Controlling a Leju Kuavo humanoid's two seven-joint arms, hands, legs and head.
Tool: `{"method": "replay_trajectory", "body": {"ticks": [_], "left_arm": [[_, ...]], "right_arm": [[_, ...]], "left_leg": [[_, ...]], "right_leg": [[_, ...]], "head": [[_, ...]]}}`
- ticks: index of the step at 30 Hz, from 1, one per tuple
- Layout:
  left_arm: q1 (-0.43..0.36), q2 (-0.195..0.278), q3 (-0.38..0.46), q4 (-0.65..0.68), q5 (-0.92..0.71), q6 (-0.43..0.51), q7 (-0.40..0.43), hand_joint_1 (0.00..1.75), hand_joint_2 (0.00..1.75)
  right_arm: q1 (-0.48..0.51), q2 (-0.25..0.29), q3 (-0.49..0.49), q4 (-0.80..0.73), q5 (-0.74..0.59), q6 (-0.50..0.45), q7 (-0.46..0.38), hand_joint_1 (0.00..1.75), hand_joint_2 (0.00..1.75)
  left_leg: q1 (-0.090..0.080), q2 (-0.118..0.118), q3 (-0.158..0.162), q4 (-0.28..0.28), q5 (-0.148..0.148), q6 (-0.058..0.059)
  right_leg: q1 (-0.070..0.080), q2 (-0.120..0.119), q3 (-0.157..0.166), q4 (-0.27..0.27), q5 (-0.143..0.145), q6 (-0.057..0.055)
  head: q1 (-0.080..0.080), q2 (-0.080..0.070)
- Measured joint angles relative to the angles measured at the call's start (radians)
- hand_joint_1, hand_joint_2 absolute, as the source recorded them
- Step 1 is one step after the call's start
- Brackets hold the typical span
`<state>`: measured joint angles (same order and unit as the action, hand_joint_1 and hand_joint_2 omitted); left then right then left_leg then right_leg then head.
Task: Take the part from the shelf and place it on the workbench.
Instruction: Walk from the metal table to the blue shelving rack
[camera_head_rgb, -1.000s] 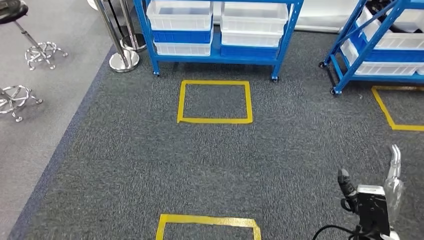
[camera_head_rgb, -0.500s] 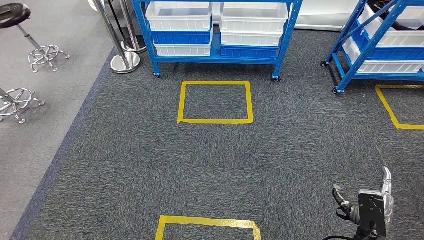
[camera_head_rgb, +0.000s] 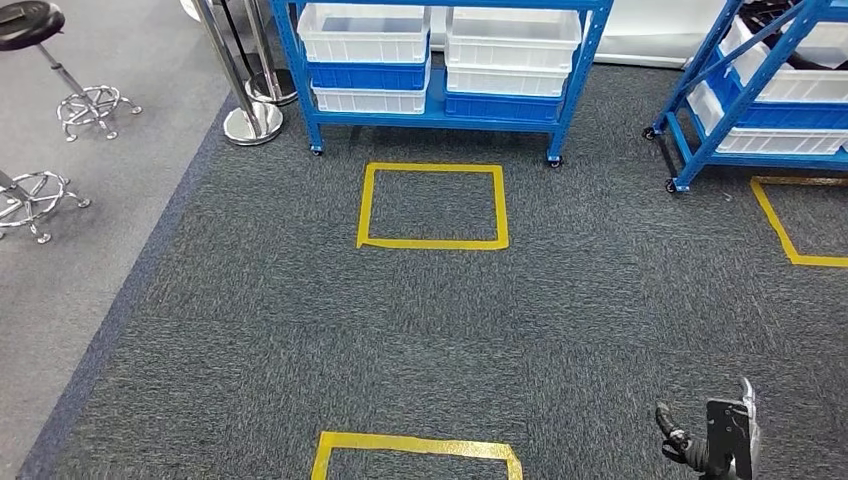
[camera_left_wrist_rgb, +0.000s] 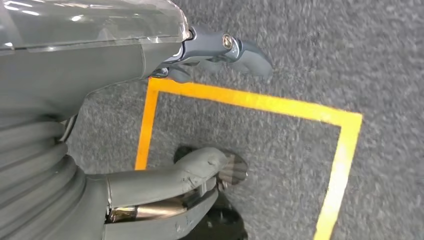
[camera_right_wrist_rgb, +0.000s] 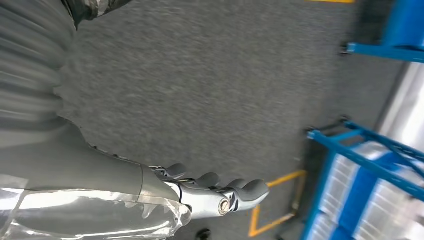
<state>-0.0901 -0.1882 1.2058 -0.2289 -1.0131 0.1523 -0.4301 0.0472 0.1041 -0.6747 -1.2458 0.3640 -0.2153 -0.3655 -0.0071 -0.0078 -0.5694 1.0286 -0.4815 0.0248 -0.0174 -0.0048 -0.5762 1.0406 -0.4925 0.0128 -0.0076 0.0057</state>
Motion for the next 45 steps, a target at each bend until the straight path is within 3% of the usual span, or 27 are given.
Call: {"method": "replay_trajectory", "body": {"ticks": [2,3,6,7,8,9,12,14,16,18,21,23,24,27,29,32,33,36,37,38,39,40,42,43,45], "left_arm": [[0.002,0.000,0.000,0.000,-0.002,0.004,-0.001,0.00,1.75],[0.003,0.001,0.000,0.000,-0.002,0.005,-0.001,0.00,1.75],[0.001,0.001,0.000,0.000,-0.003,0.005,-0.001,0.00,1.75],[0.001,0.001,0.000,0.000,-0.003,0.005,-0.001,0.00,1.75],[0.002,0.001,0.001,0.000,-0.003,0.005,-0.001,0.00,1.75],[0.003,0.001,0.001,0.000,-0.003,0.006,-0.001,0.00,1.75],[0.002,0.001,0.001,0.000,-0.003,0.008,-0.001,0.00,1.75],[0.002,0.001,0.001,0.000,-0.003,0.008,-0.001,0.00,1.75],[0.002,0.001,0.001,0.000,-0.003,0.007,0.000,0.00,1.75],[0.002,0.001,0.001,0.000,-0.002,0.005,0.001,0.00,1.75],[0.002,0.002,0.001,0.000,0.000,0.004,0.002,0.00,1.75],[0.003,0.001,0.002,0.000,0.003,0.004,0.003,0.00,1.75],[0.004,0.001,0.002,0.000,0.005,0.004,0.004,0.00,1.75],[0.003,0.002,0.003,0.000,0.006,0.006,0.004,0.00,1.75],[0.001,0.002,0.005,0.000,0.006,0.006,0.003,0.00,1.75],[0.003,0.003,0.008,0.000,0.006,0.007,0.003,0.00,1.75],[0.003,0.003,0.009,0.000,0.006,0.007,0.003,0.00,1.75],[0.001,0.004,0.010,0.000,0.006,0.008,0.002,0.00,1.75],[0.001,0.004,0.010,0.000,0.006,0.008,0.002,0.00,1.75],[0.002,0.004,0.010,0.000,0.006,0.008,0.002,0.00,1.75],[0.003,0.004,0.011,0.000,0.006,0.008,0.002,0.00,1.75],[0.003,0.004,0.011,0.000,0.006,0.008,0.002,0.00,1.75],[0.002,0.004,0.011,0.000,0.007,0.007,0.002,0.00,1.75],[0.002,0.004,0.011,0.000,0.007,0.006,0.001,0.00,1.75],[0.002,0.004,0.013,0.000,0.012,0.003,0.000,0.00,1.75]], "right_arm": [[-0.012,0.000,-0.025,0.049,0.003,0.000,-0.009,0.00,1.75],[-0.017,0.000,-0.037,0.071,0.004,0.000,-0.012,0.00,1.75],[-0.025,0.000,-0.064,0.125,0.004,0.000,-0.016,0.00,1.75],[-0.026,0.000,-0.071,0.139,0.005,0.000,-0.016,0.00,1.75],[-0.026,0.000,-0.075,0.152,0.005,0.000,-0.016,0.00,1.75],[-0.028,0.000,-0.079,0.162,0.005,0.000,-0.016,0.00,1.75],[-0.042,-0.001,-0.099,0.201,0.004,0.005,-0.018,0.00,1.75],[-0.054,-0.003,-0.117,0.243,-0.003,0.012,-0.026,0.00,1.75],[-0.063,-0.008,-0.141,0.300,-0.008,0.015,-0.040,0.00,1.75],[-0.076,-0.016,-0.166,0.361,-0.008,0.013,-0.055,0.00,1.75],[-0.095,-0.030,-0.203,0.468,-0.006,0.010,-0.074,0.00,1.75],[-0.103,-0.037,-0.226,0.545,0.000,0.005,-0.086,0.00,1.75],[-0.105,-0.040,-0.235,0.582,0.003,0.001,-0.092,0.00,1.75],[-0.112,-0.045,-0.255,0.672,0.011,-0.010,-0.109,0.00,1.75],[-0.115,-0.048,-0.263,0.710,0.013,-0.013,-0.113,0.00,1.75],[-0.121,-0.052,-0.270,0.749,0.014,-0.014,-0.114,0.00,1.75],[-0.123,-0.054,-0.270,0.758,0.015,-0.014,-0.114,0.00,1.75],[-0.126,-0.060,-0.276,0.780,0.015,-0.014,-0.114,0.00,1.75],[-0.126,-0.062,-0.278,0.786,0.015,-0.014,-0.114,0.00,1.75],[-0.126,-0.063,-0.279,0.791,0.015,-0.014,-0.114,0.00,1.75],[-0.126,-0.063,-0.280,0.796,0.015,-0.014,-0.114,0.00,1.75],[-0.127,-0.064,-0.280,0.799,0.015,-0.014,-0.114,0.00,1.75],[-0.129,-0.066,-0.282,0.806,0.015,-0.012,-0.114,0.00,1.75],[-0.131,-0.067,-0.283,0.810,0.015,-0.010,-0.114,0.00,1.75],[-0.133,-0.068,-0.289,0.819,0.015,0.002,-0.115,0.00,1.75]], "left_leg": [[0.003,0.000,0.006,-0.014,0.009,0.013],[0.005,0.001,0.009,-0.022,0.014,0.020],[0.003,0.002,0.011,-0.028,0.017,0.031],[0.001,0.002,0.010,-0.027,0.016,0.032],[0.000,0.002,0.011,-0.025,0.015,0.033],[0.000,0.001,0.011,-0.023,0.013,0.032],[-0.002,0.000,0.009,-0.008,0.003,0.023],[-0.004,0.000,0.005,0.000,-0.003,0.014],[-0.002,0.000,0.004,0.003,-0.006,0.004],[0.001,0.000,-0.008,0.033,-0.029,-0.007],[0.008,0.001,-0.081,0.194,-0.115,-0.021],[0.014,0.002,-0.116,0.266,-0.131,-0.027],[0.016,0.002,-0.108,0.251,-0.112,-0.028],[0.018,0.003,-0.021,0.070,-0.024,-0.024],[0.013,0.003,0.009,0.005,-0.011,-0.017],[0.010,0.002,0.015,-0.009,-0.004,0.002],[0.010,0.003,0.017,-0.016,0.000,0.010],[0.008,0.005,0.021,-0.026,0.007,0.027],[0.006,0.005,0.020,-0.026,0.006,0.030],[0.004,0.004,0.021,-0.025,0.005,0.031],[0.003,0.004,0.021,-0.024,0.004,0.031],[0.003,0.003,0.022,-0.022,0.003,0.030],[0.001,0.002,0.021,-0.012,-0.004,0.024],[-0.001,0.001,0.019,-0.007,-0.008,0.019],[-0.003,0.001,0.017,-0.002,-0.013,0.009]], "right_leg": [[-0.002,0.000,0.000,0.005,-0.007,0.010],[-0.002,0.001,-0.011,0.028,-0.024,0.013],[-0.002,0.004,-0.091,0.193,-0.110,0.016],[-0.002,0.004,-0.114,0.238,-0.122,0.017],[-0.003,0.004,-0.123,0.253,-0.116,0.018],[-0.003,0.004,-0.112,0.229,-0.091,0.019],[-0.003,0.005,-0.028,0.055,-0.007,0.014],[0.001,0.006,-0.009,0.011,-0.002,0.007],[0.003,0.006,-0.008,0.007,0.001,-0.003],[0.001,0.005,-0.004,0.000,0.004,-0.014],[0.001,0.002,-0.002,-0.003,0.004,-0.024],[0.001,0.000,-0.001,-0.002,0.002,-0.025],[0.001,0.000,0.000,-0.002,0.002,-0.025],[0.001,0.001,0.004,-0.001,-0.002,-0.018],[0.002,0.001,0.003,-0.001,-0.001,-0.007],[-0.001,0.002,0.003,-0.003,-0.001,0.011],[-0.002,0.002,-0.002,0.011,-0.013,0.014],[-0.003,0.004,-0.074,0.163,-0.099,0.016],[-0.003,0.005,-0.103,0.221,-0.120,0.017],[-0.003,0.005,-0.119,0.252,-0.124,0.017],[-0.004,0.004,-0.119,0.249,-0.108,0.018],[-0.005,0.004,-0.100,0.209,-0.078,0.017],[-0.003,0.005,-0.040,0.084,-0.017,0.014],[-0.002,0.005,-0.018,0.038,-0.002,0.011],[0.003,0.006,-0.006,0.008,-0.003,0.005]], "head": [[0.000,0.000],[0.000,0.000],[0.000,0.000],[0.000,0.000],[0.000,0.000],[0.000,0.000],[0.000,0.000],[0.000,0.000],[0.000,0.000],[0.000,0.000],[0.000,0.000],[0.000,0.000],[0.000,0.000],[0.000,0.000],[0.000,0.000],[0.000,0.000],[0.000,0.000],[0.000,0.000],[0.000,0.000],[0.000,0.000],[0.000,0.000],[0.000,0.000],[0.000,0.000],[0.000,0.000],[0.000,0.000]]}}
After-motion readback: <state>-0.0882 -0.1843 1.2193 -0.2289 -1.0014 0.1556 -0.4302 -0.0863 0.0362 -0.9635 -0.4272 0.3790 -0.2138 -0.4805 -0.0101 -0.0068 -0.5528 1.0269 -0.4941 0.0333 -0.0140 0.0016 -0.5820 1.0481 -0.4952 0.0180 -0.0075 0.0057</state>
